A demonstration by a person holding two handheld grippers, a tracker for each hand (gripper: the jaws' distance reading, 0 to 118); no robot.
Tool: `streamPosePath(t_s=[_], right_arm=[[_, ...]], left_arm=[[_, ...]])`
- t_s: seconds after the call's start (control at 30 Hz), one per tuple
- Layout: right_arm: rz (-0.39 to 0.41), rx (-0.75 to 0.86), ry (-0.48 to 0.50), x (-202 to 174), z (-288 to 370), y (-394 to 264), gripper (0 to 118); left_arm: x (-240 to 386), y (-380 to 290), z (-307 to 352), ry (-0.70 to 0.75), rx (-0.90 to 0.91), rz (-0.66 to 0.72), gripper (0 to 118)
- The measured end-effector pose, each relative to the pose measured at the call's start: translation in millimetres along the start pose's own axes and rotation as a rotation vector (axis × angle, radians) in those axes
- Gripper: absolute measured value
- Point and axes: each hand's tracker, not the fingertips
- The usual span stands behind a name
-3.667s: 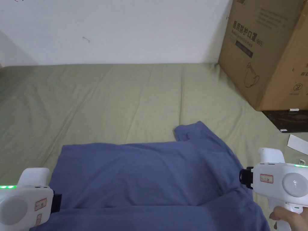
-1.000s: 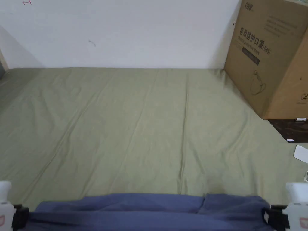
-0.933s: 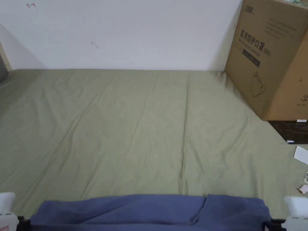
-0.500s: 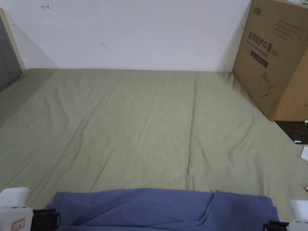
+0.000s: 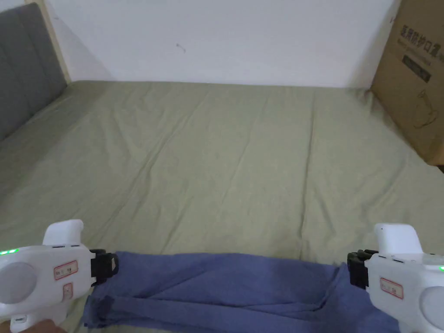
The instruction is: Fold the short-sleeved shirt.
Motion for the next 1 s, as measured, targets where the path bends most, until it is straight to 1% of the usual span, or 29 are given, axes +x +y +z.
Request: streamPosePath(t_s=[0.07, 0.1, 0.13, 0.17, 0.2, 0.23, 0.27, 0.3, 0.33, 0.37, 0.47, 0.53, 0.6, 0.63, 0.77, 0.8, 0.83, 0.87, 0.9, 0.93, 0.97, 1.0], right_arm=[[0.011, 0.003, 0.003, -16.0, -7.0, -1.0, 0], [0.001, 0.008, 0.012, -23.4, -10.3, -1.2, 0], [-0.014, 0.010, 0.032, -32.6, -13.2, -0.5, 0], [-0.021, 0.013, 0.053, -40.5, -16.2, -0.6, 0], [-0.020, 0.013, 0.052, -47.6, -18.7, -0.5, 0], [-0.015, 0.010, 0.058, -55.4, -21.6, 0.1, 0], [0.001, 0.000, 0.073, -61.8, -24.8, 2.3, 0], [0.016, -0.014, 0.086, -67.0, -27.4, 3.7, 0], [0.032, -0.029, 0.100, -71.6, -29.3, 5.3, 0], [0.041, -0.032, 0.109, -75.0, -30.2, 6.6, 0], [0.039, -0.035, 0.116, -81.1, -33.0, 12.1, 0], [0.022, -0.055, 0.129, -81.8, -38.3, 14.5, 0], [0.013, -0.069, 0.132, -83.4, -42.6, 15.3, 0], [0.014, -0.074, 0.132, -84.8, -44.5, 15.2, 0], [0.024, -0.094, 0.138, -89.9, -48.2, 15.9, 0], [0.027, -0.099, 0.143, -91.1, -50.0, 16.4, 0], [0.030, -0.102, 0.146, -92.3, -51.3, 16.6, 0], [0.032, -0.105, 0.148, -93.5, -52.7, 16.9, 0], [0.033, -0.109, 0.151, -94.4, -54.1, 17.1, 0], [0.033, -0.114, 0.156, -96.2, -56.3, 17.7, 0], [0.036, -0.122, 0.164, -97.2, -58.5, 18.3, 0], [0.040, -0.129, 0.166, -98.1, -59.4, 18.6, 0]], left_arm=[[-13.5, -1.1, 0.4, -0.027, -0.007, 0.053, 0], [-20.1, -2.4, 0.2, -0.040, -0.003, 0.081, 0], [-25.7, -4.0, -0.9, -0.049, -0.005, 0.082, 3], [-30.6, -6.4, -1.9, -0.043, -0.006, 0.086, 25], [-35.0, -8.0, -2.2, -0.043, 0.000, 0.103, 53], [-41.2, -9.8, -4.3, -0.043, -0.001, 0.116, 87], [-47.3, -11.7, -7.6, -0.043, -0.009, 0.141, 110], [-52.8, -14.1, -12.6, -0.049, -0.024, 0.168, 114], [-56.9, -16.7, -16.1, -0.066, -0.039, 0.183, 114], [-62.5, -20.1, -18.2, -0.096, -0.029, 0.223, 118], [-80.0, -24.9, -36.4, -0.164, -0.059, 0.346, 116], [-84.3, -30.0, -46.3, -0.187, -0.080, 0.398, 116], [-88.6, -34.1, -56.4, -0.272, -0.101, 0.447, 116], [-88.9, -36.2, -61.3, -0.290, -0.119, 0.468, 115], [-91.7, -37.8, -80.5, -0.268, -0.153, 0.444, 110], [-95.4, -36.5, -82.2, -0.282, -0.149, 0.450, 106], [-96.3, -35.3, -84.1, -0.304, -0.139, 0.482, 92], [-96.9, -34.2, -87.4, -0.302, -0.140, 0.494, 46], [-96.0, -34.4, -90.0, -0.289, -0.139, 0.505, 6], [-94.5, -36.8, -100.9, -0.256, -0.196, 0.535, 6], [-95.8, -40.0, -111.6, -0.275, -0.229, 0.560, 6], [-95.3, -38.2, -110.1, -0.279, -0.211, 0.545, 6]])
